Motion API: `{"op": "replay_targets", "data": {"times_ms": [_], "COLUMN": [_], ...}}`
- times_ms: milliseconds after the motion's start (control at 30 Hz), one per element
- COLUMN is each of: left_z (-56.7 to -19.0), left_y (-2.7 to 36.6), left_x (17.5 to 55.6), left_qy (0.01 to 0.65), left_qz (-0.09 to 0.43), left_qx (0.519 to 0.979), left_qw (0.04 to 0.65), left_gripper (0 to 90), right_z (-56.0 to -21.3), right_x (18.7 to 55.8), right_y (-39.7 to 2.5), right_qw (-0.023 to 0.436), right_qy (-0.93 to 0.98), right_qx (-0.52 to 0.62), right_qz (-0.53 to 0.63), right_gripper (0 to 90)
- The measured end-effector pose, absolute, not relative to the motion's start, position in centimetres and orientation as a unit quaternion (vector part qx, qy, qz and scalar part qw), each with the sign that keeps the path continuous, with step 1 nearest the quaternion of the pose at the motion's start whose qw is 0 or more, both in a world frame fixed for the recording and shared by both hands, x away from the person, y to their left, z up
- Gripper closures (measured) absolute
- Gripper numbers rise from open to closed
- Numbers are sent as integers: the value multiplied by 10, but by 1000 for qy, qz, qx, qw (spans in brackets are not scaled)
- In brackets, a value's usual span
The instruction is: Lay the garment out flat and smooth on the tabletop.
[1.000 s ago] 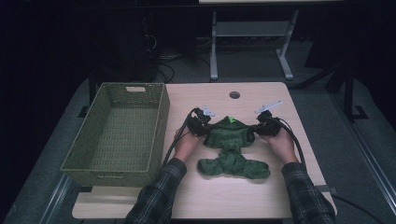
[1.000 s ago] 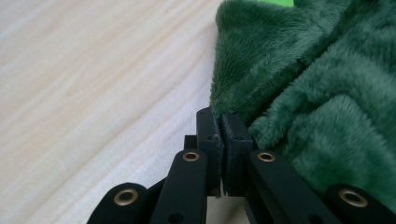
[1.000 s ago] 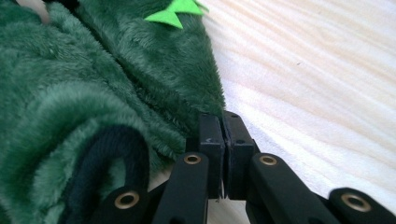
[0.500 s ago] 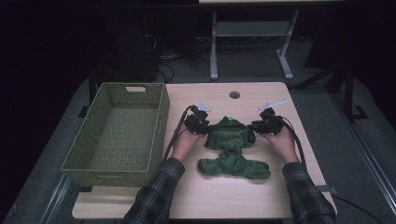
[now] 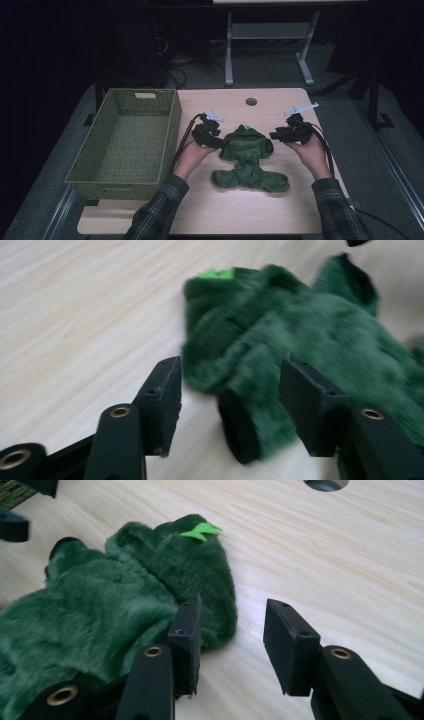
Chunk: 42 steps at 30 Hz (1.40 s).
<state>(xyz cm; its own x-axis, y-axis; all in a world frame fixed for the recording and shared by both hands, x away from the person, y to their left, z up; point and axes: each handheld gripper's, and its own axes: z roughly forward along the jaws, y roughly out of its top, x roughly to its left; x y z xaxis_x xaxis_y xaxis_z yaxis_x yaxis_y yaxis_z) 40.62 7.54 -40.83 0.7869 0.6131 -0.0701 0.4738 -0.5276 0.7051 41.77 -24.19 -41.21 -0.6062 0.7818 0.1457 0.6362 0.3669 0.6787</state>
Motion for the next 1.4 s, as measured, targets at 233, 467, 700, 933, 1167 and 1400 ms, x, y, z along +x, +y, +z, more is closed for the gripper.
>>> {"op": "replay_targets", "data": {"times_ms": [233, 467, 700, 933, 1167, 1400], "left_z": [-409, -417, -434, -451, -458, -465], "left_y": [83, 92, 106, 120, 126, 127], "left_x": [367, 330, 300, 281, 271, 261], "left_qy": [292, 276, 276, 283, 279, 267], "left_qz": [86, 85, 97, 94, 99, 105], "left_qx": [870, 873, 875, 878, 887, 896], "left_qw": [389, 393, 385, 373, 355, 339], "left_gripper": [263, 169, 126, 126, 126, 126], "right_z": [-407, -402, -401, -398, -402, -411], "right_x": [400, 382, 362, 345, 330, 318], "right_y": [-236, -223, -209, -191, -174, -152], "right_qw": [101, 101, 101, 95, 84, 66], "right_qy": [820, 824, 830, 837, 842, 855], "right_qx": [424, 405, 382, 365, 350, 324], "right_qz": [370, 383, 394, 396, 401, 401], "right_gripper": [578, 596, 607, 629, 646, 680]}}
